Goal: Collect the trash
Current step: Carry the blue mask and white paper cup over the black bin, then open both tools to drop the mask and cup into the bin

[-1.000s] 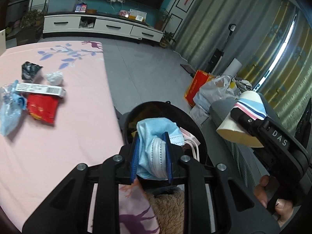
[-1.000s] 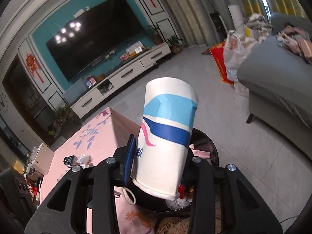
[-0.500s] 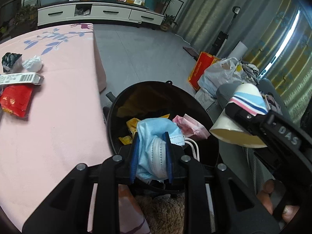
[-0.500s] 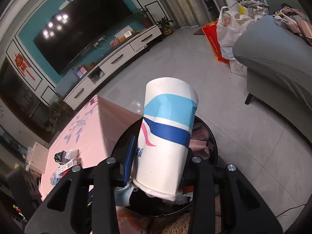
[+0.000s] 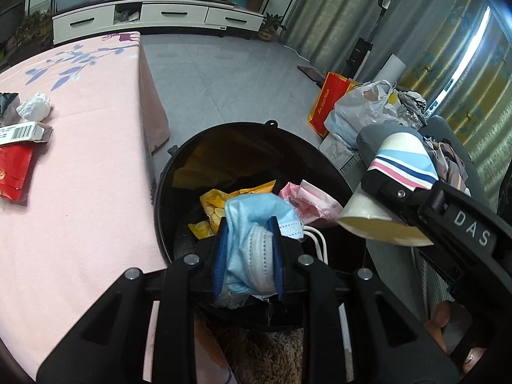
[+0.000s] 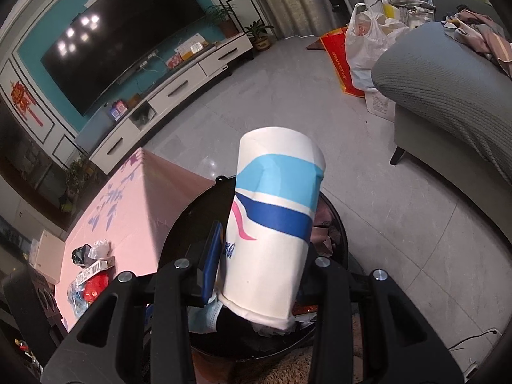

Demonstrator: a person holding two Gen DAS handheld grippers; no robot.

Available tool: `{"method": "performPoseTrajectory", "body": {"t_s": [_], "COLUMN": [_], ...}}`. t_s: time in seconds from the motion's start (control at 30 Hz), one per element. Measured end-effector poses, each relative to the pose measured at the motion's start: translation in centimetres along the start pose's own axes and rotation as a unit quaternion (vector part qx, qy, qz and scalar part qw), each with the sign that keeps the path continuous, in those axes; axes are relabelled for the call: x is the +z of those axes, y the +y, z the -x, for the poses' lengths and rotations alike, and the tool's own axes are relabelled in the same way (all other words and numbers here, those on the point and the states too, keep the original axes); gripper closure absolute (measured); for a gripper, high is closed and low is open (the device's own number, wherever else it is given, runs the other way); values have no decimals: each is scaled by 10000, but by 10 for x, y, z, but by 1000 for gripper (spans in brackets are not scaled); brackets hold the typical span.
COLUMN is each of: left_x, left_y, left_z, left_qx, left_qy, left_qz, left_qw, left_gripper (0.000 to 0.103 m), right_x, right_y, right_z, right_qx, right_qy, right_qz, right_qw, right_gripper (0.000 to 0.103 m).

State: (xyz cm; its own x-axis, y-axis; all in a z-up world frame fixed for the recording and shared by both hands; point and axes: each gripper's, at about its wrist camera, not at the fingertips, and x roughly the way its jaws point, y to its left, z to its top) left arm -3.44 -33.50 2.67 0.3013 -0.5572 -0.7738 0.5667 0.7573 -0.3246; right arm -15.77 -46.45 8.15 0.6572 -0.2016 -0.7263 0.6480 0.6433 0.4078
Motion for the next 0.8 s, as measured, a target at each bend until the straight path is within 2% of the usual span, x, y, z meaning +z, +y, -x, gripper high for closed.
{"method": "performPoseTrajectory", "body": {"t_s": [0.73, 0.77, 0.8], "left_x": [0, 0, 0], "left_y": [-2, -2, -2], "left_z": [-25, -24, -24], "left_qx": [-6, 2, 9], "left_qy": [270, 261, 256], "left_qz": [-60, -63, -65], "left_qw": [9996, 9996, 9997], "left_gripper": [79, 77, 71], "right_x": [-3, -3, -3], "right_y": [10, 10, 10], "right_z": [-13, -14, -14], "right_qx": [-222, -195, -155], "right_qy": [238, 246, 250], "right_qz": [159, 158, 142], "right_qw": [9993, 9994, 9995], "right_gripper": [64, 64, 64]}}
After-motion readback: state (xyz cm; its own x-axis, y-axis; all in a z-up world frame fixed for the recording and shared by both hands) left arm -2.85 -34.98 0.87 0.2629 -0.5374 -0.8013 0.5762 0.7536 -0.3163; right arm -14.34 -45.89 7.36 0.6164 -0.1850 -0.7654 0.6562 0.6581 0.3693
